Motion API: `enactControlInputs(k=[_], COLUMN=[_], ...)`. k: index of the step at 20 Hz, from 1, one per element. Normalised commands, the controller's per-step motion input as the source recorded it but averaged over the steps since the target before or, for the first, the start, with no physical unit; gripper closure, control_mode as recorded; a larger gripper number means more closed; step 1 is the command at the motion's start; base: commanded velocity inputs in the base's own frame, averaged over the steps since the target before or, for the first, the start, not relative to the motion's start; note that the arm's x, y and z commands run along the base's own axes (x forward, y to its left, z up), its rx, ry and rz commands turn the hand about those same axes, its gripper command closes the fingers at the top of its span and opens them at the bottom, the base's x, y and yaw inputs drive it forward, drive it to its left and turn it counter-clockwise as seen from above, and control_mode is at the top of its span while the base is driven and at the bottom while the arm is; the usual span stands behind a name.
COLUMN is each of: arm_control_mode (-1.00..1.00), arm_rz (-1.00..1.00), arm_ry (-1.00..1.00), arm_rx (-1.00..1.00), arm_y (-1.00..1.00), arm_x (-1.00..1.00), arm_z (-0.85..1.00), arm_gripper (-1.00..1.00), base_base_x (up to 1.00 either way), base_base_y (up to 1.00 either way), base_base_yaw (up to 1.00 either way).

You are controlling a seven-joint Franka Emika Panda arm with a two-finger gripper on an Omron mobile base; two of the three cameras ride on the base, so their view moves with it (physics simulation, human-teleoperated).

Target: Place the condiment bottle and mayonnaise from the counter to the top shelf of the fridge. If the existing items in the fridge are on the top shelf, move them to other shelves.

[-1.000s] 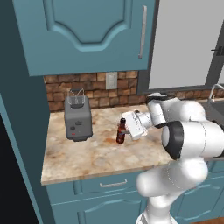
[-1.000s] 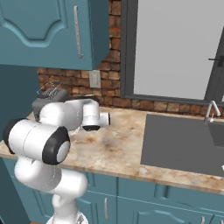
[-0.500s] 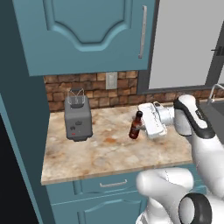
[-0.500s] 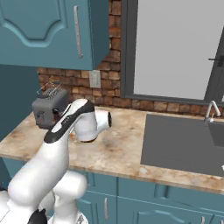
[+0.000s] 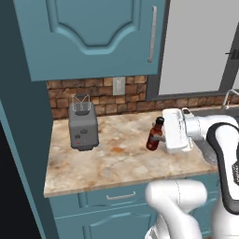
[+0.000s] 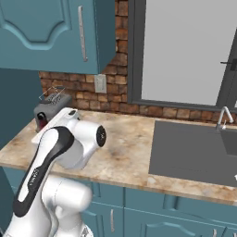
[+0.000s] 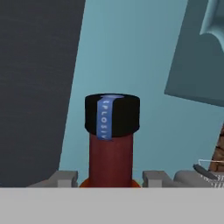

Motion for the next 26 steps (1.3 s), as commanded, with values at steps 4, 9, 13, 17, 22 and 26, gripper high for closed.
enactControlInputs(k=[4, 9, 13, 17, 22, 26], arm_control_mode=[1.0, 1.0, 1.0, 1.0, 1.0, 1.0], arm_rz=[0.0, 0.0, 0.0, 0.0, 0.0, 0.0], arm_ry=[0.0, 0.0, 0.0, 0.0, 0.0, 0.0], arm_rx=[0.0, 0.0, 0.0, 0.0, 0.0, 0.0], arm_y=[0.0, 0.0, 0.0, 0.0, 0.0, 0.0], arm_x=[0.0, 0.0, 0.0, 0.0, 0.0, 0.0], arm_z=[0.0, 0.0, 0.0, 0.0, 0.0, 0.0], arm_gripper=[1.0, 1.0, 1.0, 1.0, 1.0, 1.0], base_base_x=[-1.0, -0.89, -0.47, -0.5, -0.53, 0.36], base_base_y=[-0.36, -0.21, 0.06, 0.86, 1.0, 1.0], base_base_yaw=[0.06, 0.74, 0.99, 0.81, 0.68, 0.36])
